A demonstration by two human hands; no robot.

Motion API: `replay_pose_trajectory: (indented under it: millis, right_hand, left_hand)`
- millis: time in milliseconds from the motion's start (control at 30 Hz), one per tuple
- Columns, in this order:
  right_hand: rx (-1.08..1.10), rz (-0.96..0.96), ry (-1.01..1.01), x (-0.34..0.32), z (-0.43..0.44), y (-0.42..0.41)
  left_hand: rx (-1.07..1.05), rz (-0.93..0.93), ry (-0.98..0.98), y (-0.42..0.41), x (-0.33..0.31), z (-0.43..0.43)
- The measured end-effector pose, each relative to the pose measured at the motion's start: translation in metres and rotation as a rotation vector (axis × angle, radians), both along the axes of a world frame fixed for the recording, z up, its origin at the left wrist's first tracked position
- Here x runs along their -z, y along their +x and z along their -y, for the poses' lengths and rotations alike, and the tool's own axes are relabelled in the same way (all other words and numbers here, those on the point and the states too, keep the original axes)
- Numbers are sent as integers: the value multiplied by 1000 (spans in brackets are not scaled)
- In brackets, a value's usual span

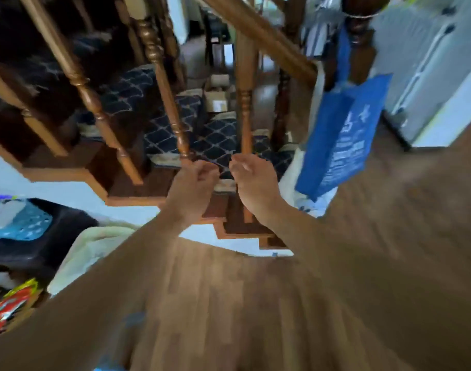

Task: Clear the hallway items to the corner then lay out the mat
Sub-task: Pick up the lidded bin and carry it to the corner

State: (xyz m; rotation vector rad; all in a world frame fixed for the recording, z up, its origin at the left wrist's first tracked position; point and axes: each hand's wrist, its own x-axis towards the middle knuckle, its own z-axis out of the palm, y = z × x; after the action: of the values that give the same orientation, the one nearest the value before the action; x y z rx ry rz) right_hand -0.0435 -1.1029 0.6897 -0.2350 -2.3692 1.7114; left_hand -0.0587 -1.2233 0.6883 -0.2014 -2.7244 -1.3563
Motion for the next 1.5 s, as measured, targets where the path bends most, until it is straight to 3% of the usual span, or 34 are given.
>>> replay_pose_trajectory:
  millis: [100, 467, 633, 967, 1167, 1500]
  right_hand:
    - [146, 5, 71, -2, -85, 15]
    - [635, 7, -138, 0, -386, 119]
    - [932, 27, -139, 16, -496, 174]
    - [1326, 104, -131, 35, -668, 259]
    - [1495, 139, -209, 57, -759, 293]
    - [1560, 202, -215, 100, -925, 368]
  left_hand:
    - [160, -17, -22, -4, -1, -86]
    - [626, -53, 31, 48, -1, -414]
    - [827, -32, 38, 89, 2, -536]
    - [1222, 74, 8, 141, 40, -759]
    - [1370, 50, -110, 166, 63, -876]
    - [1441, 252, -112, 238, 106, -1042]
